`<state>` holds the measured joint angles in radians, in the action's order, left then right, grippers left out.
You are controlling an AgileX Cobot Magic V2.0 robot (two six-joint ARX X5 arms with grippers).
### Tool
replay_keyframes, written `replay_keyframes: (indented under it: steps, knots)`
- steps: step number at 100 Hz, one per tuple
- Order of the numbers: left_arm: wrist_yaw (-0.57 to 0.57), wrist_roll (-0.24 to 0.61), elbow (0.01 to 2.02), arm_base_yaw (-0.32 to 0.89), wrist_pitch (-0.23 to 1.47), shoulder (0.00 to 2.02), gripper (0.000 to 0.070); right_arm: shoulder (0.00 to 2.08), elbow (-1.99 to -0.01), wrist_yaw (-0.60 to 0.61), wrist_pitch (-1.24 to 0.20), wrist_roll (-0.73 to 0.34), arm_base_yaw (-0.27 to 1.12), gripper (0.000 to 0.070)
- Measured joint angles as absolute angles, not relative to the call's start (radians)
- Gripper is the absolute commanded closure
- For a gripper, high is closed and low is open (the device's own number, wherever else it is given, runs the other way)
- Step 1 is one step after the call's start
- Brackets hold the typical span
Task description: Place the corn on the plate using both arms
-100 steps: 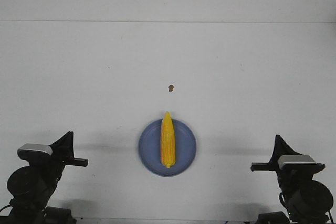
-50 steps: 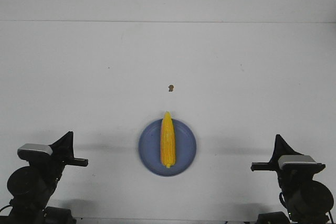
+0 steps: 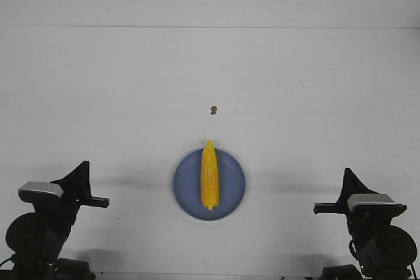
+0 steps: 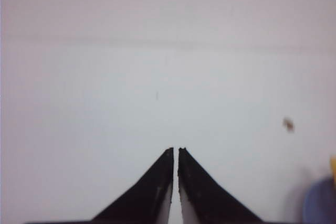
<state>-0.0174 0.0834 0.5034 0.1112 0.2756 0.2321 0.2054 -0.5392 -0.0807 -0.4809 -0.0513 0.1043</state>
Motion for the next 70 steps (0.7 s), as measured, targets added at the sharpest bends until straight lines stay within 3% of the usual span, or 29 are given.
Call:
replay_keyframes:
  steps: [19,40,70]
  knots:
    - [-0.017,0.075,0.329,0.105,0.096,0.130,0.0685,0.205,-0.539,-0.081,-0.480,-0.051,0.104,0.0700]
    - [-0.017,0.070,0.163,0.078,0.009,0.006,0.0685,0.205,-0.539,-0.081,-0.480,-0.051,0.104,0.0700]
    - [-0.016,0.069,0.056,0.036,-0.138,0.006,0.0685,0.205,-0.539,-0.080,-0.479,-0.051,0.104,0.0700]
